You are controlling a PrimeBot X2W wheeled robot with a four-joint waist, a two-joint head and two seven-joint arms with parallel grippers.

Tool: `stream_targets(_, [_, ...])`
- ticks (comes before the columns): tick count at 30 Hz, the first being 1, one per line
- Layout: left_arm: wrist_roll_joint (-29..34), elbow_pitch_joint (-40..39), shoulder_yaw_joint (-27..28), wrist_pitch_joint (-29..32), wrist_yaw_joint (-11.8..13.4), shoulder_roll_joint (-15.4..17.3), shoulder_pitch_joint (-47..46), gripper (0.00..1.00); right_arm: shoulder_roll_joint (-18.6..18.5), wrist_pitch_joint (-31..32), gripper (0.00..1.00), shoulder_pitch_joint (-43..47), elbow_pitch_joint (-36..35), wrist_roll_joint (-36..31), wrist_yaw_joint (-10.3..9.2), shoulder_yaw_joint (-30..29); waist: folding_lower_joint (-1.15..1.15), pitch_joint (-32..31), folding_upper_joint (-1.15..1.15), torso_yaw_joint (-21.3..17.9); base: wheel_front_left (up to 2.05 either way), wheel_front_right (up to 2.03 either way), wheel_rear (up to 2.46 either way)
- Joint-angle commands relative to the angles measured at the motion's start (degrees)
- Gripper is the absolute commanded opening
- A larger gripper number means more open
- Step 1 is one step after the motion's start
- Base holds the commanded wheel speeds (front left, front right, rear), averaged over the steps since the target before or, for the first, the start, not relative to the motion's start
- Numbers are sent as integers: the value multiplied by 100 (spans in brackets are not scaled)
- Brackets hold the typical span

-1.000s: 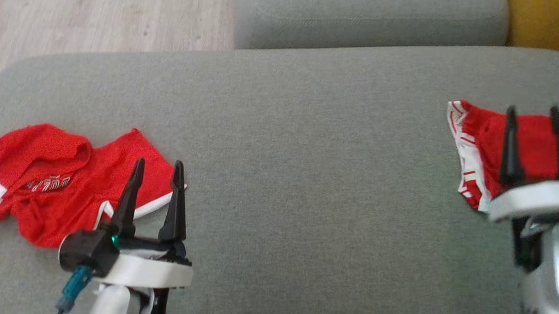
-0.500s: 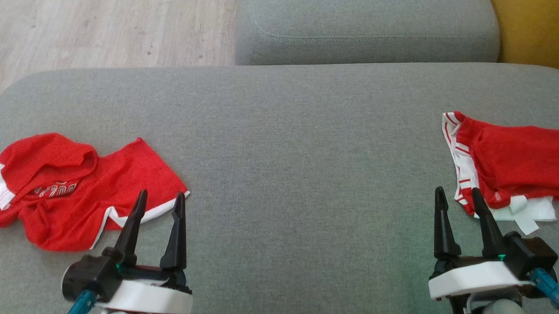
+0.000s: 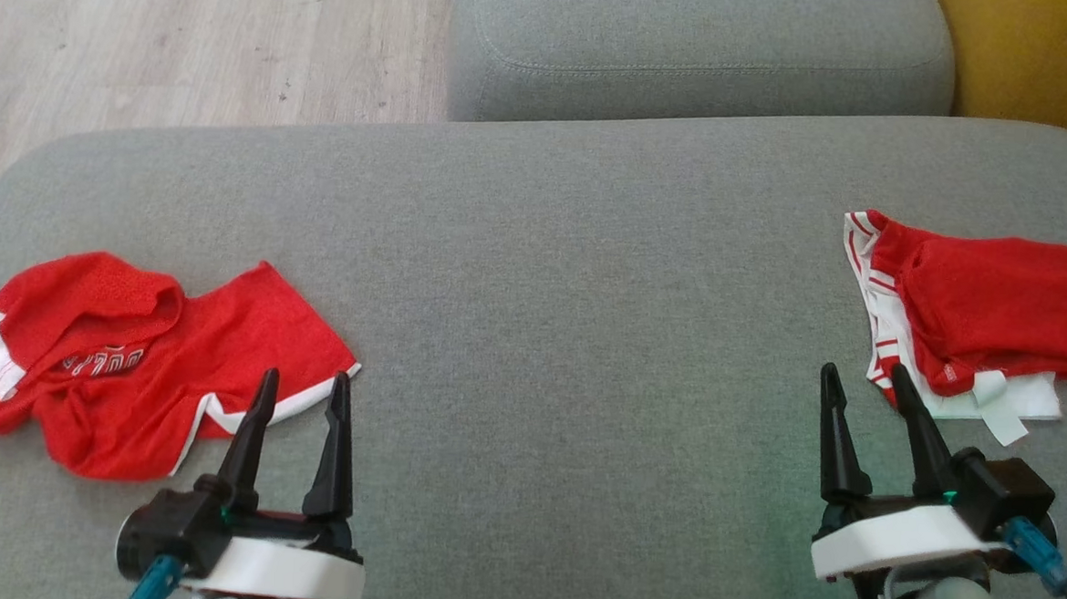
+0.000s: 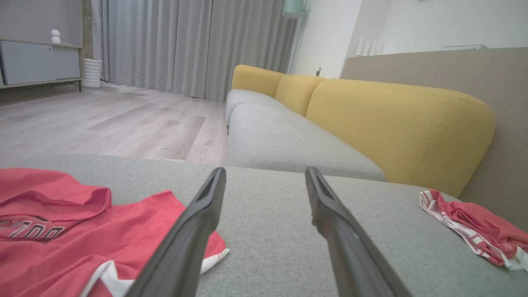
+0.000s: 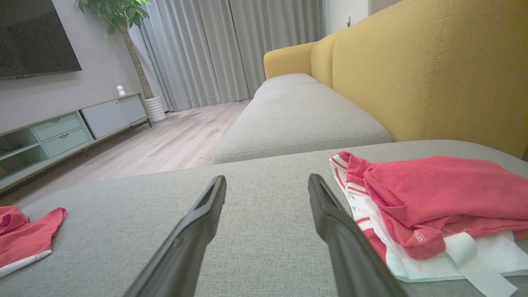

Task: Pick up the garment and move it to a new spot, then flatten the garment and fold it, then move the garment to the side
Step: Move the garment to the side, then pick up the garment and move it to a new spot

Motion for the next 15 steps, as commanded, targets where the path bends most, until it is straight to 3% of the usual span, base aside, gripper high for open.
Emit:
stream_targets(1, [-3, -158, 201, -47, 20, 16, -181, 100, -15, -63, 100, -151, -206, -40, 40, 136, 0, 1, 0, -4, 0, 0, 0])
stream_targets(15, [34, -128, 318, -47, 47, 16, -166, 100, -14, -63, 100, -139, -187, 40, 40, 379, 0, -96, 0, 219, 0, 0, 0])
